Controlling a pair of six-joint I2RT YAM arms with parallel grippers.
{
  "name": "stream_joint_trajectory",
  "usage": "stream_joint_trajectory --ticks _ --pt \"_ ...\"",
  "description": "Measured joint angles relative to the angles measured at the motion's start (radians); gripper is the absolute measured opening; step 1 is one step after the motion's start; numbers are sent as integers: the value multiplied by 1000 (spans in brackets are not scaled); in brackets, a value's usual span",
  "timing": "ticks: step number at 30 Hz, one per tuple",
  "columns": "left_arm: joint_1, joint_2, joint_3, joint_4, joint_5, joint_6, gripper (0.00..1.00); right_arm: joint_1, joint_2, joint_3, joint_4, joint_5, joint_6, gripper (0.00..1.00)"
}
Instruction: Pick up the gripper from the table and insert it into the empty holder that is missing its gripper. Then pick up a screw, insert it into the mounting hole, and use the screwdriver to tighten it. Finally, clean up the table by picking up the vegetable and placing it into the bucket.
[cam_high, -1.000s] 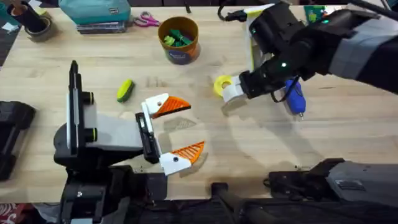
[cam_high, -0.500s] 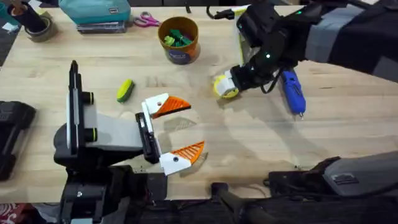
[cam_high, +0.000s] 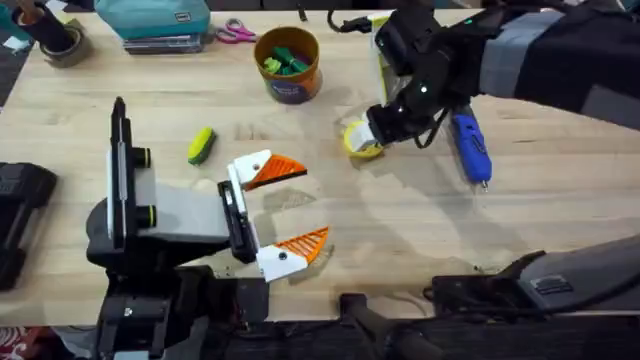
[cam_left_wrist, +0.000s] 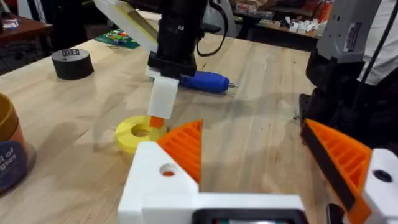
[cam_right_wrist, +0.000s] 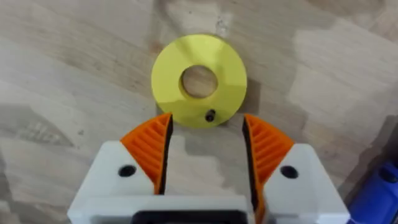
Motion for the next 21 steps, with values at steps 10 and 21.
stream_joint_trajectory --ticks 10,21 --pt "0 0 0 0 0 0 985 18 4 0 53 62 0 595" --pt "0 0 0 0 0 0 985 26 4 -7 51 70 0 540"
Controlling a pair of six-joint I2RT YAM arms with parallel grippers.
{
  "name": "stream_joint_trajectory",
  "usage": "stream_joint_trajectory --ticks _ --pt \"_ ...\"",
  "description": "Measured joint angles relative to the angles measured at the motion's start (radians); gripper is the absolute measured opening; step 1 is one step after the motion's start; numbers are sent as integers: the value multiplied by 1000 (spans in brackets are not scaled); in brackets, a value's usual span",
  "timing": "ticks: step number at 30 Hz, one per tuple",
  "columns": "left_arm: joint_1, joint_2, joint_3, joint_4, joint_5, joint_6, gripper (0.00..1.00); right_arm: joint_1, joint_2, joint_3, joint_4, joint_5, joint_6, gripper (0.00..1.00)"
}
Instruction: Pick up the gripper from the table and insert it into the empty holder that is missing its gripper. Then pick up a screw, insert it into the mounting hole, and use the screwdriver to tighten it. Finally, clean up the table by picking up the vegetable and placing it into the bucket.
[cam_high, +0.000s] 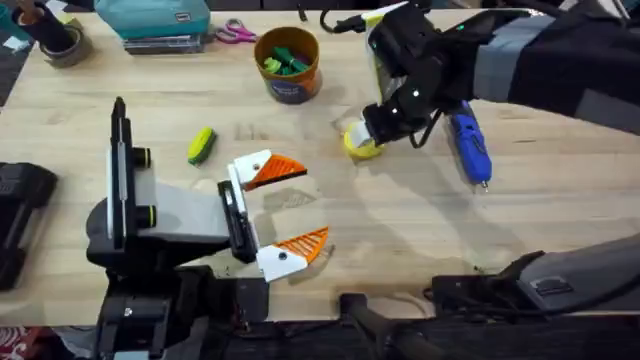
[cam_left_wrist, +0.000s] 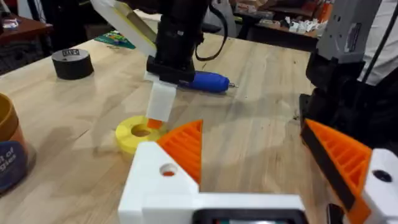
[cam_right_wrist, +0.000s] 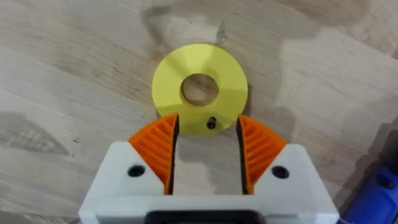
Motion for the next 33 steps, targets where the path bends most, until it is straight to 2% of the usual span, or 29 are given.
stream_joint_trajectory --ticks 6,17,26,30,33 --pt "0 0 0 0 0 0 985 6 0 -21 11 0 0 519" --pt "0 0 0 0 0 0 985 6 0 -38 35 0 1 387" --pt "0 0 0 0 0 0 985 6 0 -45 38 0 0 347" --pt "0 0 0 0 0 0 986 6 0 -50 39 0 1 281" --pt "0 0 0 0 0 0 986 6 0 -50 39 1 1 273"
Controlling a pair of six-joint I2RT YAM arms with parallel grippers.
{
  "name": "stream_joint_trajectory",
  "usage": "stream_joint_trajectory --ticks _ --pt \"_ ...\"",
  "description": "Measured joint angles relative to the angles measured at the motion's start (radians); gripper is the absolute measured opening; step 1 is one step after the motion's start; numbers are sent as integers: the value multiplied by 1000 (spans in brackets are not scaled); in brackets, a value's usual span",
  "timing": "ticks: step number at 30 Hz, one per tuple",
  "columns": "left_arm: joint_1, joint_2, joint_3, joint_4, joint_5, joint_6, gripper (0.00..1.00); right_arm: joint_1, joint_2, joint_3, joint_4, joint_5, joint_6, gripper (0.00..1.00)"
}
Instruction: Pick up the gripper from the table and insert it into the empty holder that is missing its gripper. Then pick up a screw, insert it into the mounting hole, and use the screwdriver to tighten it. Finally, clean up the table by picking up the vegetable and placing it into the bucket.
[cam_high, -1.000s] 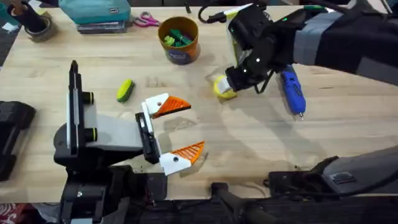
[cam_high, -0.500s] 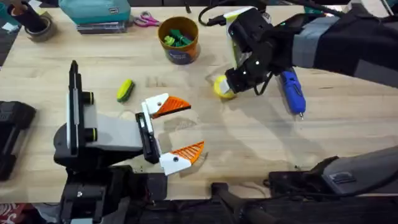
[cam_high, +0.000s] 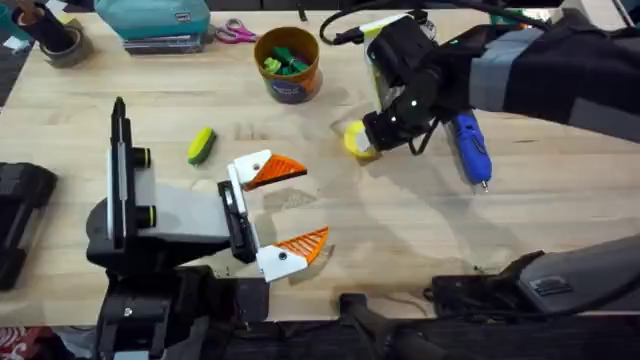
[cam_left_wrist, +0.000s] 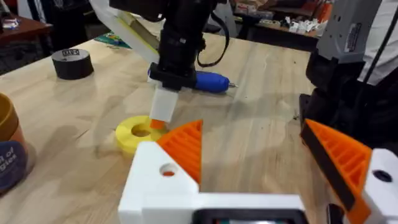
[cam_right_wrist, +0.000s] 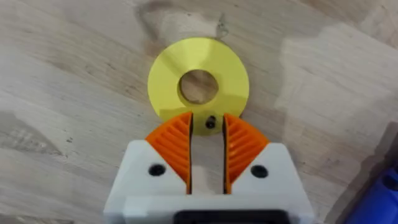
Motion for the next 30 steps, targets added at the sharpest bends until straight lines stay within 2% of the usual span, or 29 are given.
stream_joint_trajectory --ticks 5,14,30 --pt "0 0 0 0 0 0 986 0 0 0 3 2 0 227" --pt "0 0 0 0 0 0 986 0 0 0 11 2 0 14" --pt "0 0 0 0 0 0 986 0 0 0 17 2 0 7"
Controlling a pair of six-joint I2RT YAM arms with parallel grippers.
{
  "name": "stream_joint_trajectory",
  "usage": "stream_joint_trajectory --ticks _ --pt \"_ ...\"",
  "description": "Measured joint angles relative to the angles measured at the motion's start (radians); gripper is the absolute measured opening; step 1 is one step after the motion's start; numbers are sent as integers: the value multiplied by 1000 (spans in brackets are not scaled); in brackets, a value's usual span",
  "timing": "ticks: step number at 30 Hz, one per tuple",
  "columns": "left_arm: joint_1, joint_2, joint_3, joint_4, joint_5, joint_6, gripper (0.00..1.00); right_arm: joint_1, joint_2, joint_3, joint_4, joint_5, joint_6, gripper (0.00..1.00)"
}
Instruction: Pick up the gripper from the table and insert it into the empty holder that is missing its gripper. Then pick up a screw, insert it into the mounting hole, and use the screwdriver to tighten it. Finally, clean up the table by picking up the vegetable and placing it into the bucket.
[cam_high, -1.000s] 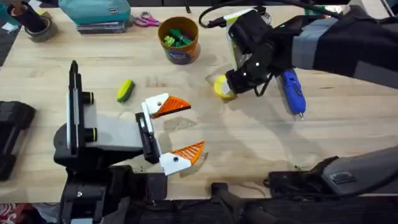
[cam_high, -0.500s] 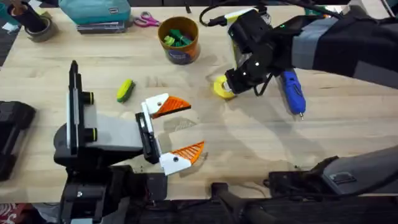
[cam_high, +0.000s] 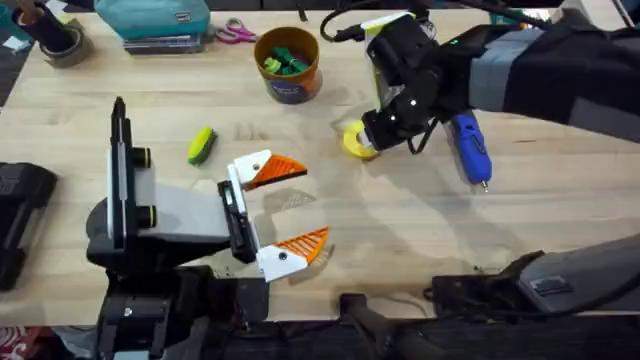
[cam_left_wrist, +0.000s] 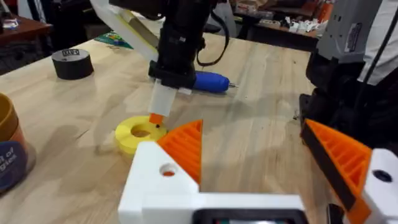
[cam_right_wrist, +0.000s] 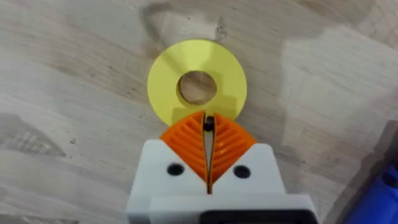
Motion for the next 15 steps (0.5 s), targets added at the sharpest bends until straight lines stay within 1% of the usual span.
stream_joint_trajectory --ticks 4,8,10,15 --pt "0 0 0 0 0 0 985 0 -25 0 -26 0 0 7" --pt "0 0 0 0 0 0 985 0 -91 24 -116 4 0 6" --pt "0 0 0 0 0 0 985 0 -117 71 -181 13 -1 6" --pt "0 0 0 0 0 0 985 0 -148 264 -385 24 -8 6"
